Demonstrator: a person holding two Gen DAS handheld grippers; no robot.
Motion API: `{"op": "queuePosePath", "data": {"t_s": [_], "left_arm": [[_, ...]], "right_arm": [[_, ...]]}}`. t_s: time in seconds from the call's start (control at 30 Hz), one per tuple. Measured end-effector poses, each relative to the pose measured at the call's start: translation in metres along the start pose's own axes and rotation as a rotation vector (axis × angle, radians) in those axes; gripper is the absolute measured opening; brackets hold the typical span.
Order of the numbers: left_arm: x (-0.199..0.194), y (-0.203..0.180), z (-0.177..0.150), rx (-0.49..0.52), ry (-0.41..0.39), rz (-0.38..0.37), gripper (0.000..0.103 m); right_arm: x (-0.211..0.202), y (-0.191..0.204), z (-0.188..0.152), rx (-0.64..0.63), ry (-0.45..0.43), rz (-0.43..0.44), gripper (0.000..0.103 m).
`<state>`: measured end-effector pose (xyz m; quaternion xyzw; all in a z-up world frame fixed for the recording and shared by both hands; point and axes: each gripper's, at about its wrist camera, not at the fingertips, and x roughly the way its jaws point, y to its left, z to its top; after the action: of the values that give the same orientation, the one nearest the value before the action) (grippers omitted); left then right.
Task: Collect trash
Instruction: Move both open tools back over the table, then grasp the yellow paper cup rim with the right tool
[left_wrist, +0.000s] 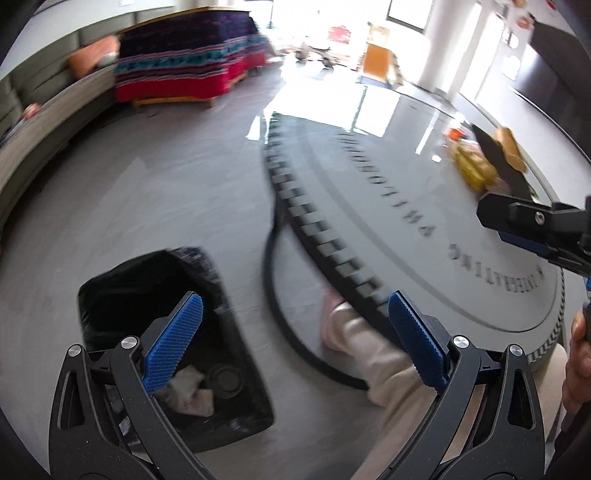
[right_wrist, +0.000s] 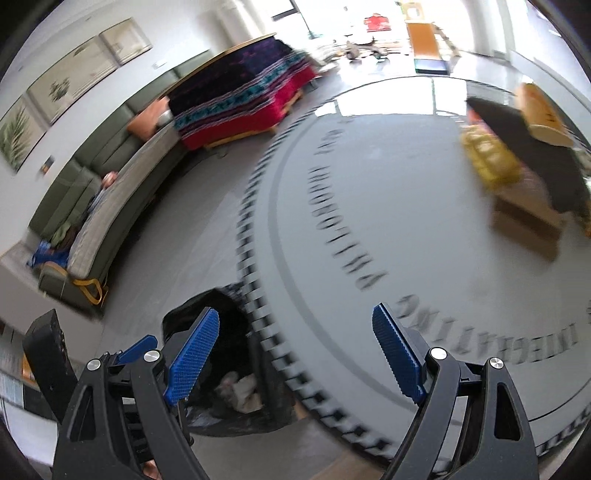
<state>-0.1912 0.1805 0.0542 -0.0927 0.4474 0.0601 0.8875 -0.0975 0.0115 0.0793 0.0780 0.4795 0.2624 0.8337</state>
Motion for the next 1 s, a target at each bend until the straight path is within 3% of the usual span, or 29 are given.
{"op": "queuePosePath", "data": {"t_s": [0.4,0.7,0.83,1.0], "left_arm": [[0.043,-0.124,0.042,0.232,0.046,-0.143,0.097],[0.075,-0.210,0.073,0.403,0.045,-0.244,0.097],[0.093,-0.231,0.083,0.440,0.058,-0.262,0.097],[0.107,-0.242,0.095,0.429,0.072,-0.289,0.097]], "right_arm": [[-0.042,-0.123,0.048,0.178,-0.106,-0.094,0.085],[-0.052,-0.214,0.089,0.351,-0.156,-0.099,0.085],[-0.051,-0.243,0.101,0.409,-0.166,-0.064,0.085],[-0.042,-0.268,0.108,0.492,-0.171,0.016,0.076]]}}
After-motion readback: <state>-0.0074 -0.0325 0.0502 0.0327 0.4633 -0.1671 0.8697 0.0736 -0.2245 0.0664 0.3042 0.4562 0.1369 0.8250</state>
